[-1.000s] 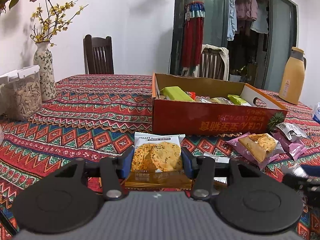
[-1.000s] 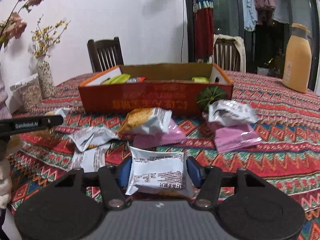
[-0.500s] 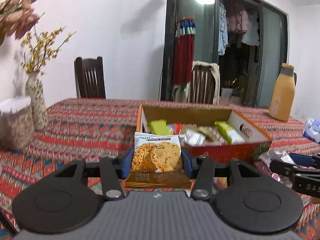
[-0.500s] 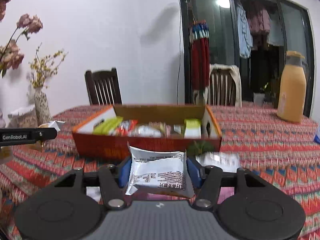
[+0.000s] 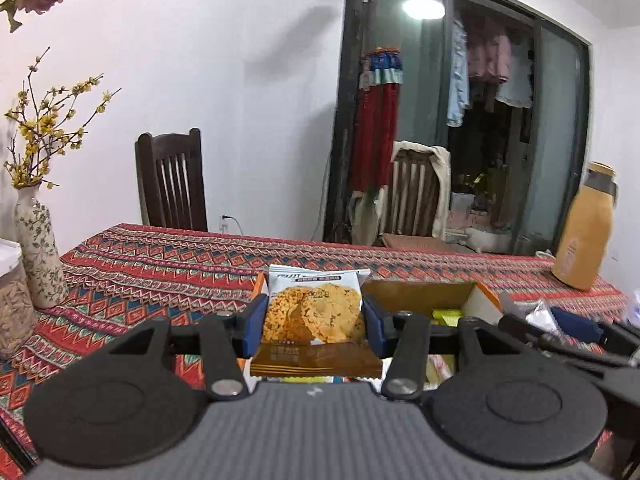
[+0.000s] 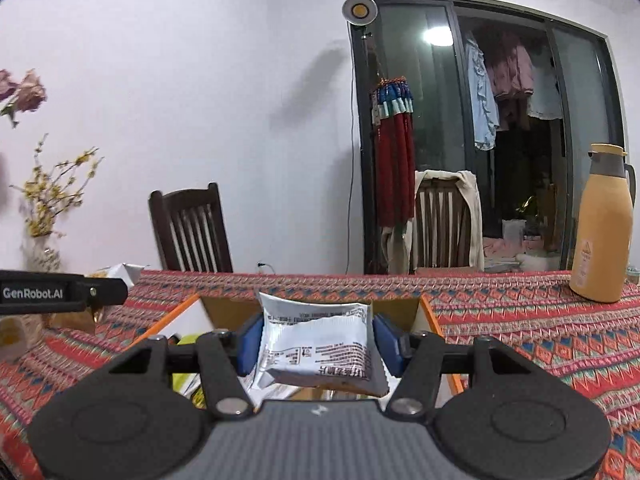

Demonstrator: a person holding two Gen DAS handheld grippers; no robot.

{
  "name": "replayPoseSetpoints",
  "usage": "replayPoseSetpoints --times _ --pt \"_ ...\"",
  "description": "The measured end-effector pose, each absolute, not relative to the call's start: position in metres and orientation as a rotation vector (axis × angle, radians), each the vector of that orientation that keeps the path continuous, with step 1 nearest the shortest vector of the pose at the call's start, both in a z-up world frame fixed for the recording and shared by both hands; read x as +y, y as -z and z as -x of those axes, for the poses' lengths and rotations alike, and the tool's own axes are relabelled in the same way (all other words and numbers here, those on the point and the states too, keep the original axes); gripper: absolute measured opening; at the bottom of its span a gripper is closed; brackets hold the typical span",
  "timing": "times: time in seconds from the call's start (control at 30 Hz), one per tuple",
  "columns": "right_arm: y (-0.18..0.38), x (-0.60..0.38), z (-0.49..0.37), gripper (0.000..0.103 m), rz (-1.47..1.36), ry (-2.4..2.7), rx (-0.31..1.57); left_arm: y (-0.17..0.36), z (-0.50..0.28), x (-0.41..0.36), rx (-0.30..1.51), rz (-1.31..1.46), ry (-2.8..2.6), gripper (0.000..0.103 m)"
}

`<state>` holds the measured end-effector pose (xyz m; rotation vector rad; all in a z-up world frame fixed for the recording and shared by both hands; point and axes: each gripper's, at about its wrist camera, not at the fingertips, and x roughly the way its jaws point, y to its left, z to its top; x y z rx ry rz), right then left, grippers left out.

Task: Organize snacks
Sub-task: 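Carry both packets into the orange box and open both grippers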

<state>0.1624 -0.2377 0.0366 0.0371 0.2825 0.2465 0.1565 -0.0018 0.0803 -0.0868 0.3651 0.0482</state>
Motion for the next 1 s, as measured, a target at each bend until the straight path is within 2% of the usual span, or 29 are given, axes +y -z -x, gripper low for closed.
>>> replayPoseSetpoints --times 0.13,0.5,0.53,0.63,0.67,0.7,0.73,0.77,0.8,0.87,1.0 --pt "-0.025 -0.236 -0.191 0.058 -0.046 -0.236 0.298 -0.072 -0.183 -0.005 0.354 0.109 -0.071 0.051" --pt "0.0 -0.238 -0.203 0.059 -0.026 -0.227 0.347 -0.035 -0.205 -0.005 0.422 0.077 -0.053 0.05" --pt "0.001 -0.237 -0.204 0.059 -0.027 -0.22 0.351 -0.034 -0.204 -0.006 0.42 0.075 -0.055 0.05" --pt "0.005 -0.237 -0.205 0.07 -0.029 -0.191 0.364 -0.033 -0.201 -0.005 0.408 0.085 -0.058 0.051" --pt "0.005 -0.238 -0.204 0.07 -0.031 -0.185 0.37 -0.033 -0.199 -0.005 0.4 0.088 -0.062 0.055" --pt "0.006 -0.238 -0.204 0.074 -0.036 -0.185 0.375 -0.035 -0.2 -0.004 0.395 0.092 -0.064 0.059" --pt "0.007 -0.239 -0.203 0.08 -0.047 -0.186 0.381 -0.035 -0.199 -0.003 0.389 0.098 -0.07 0.072" --pt "0.007 -0.24 -0.203 0.094 -0.055 -0.183 0.382 -0.035 -0.197 -0.002 0.38 0.104 -0.084 0.086" --pt "0.008 -0.241 -0.202 0.103 -0.06 -0.178 0.379 -0.037 -0.197 -0.002 0.373 0.104 -0.097 0.09" --pt "0.008 -0.242 -0.202 0.103 -0.069 -0.164 0.377 -0.038 -0.195 -0.001 0.362 0.106 -0.11 0.1" --pt "0.011 -0.244 -0.202 0.103 -0.088 -0.152 0.39 -0.038 -0.192 -0.001 0.353 0.114 -0.121 0.103"
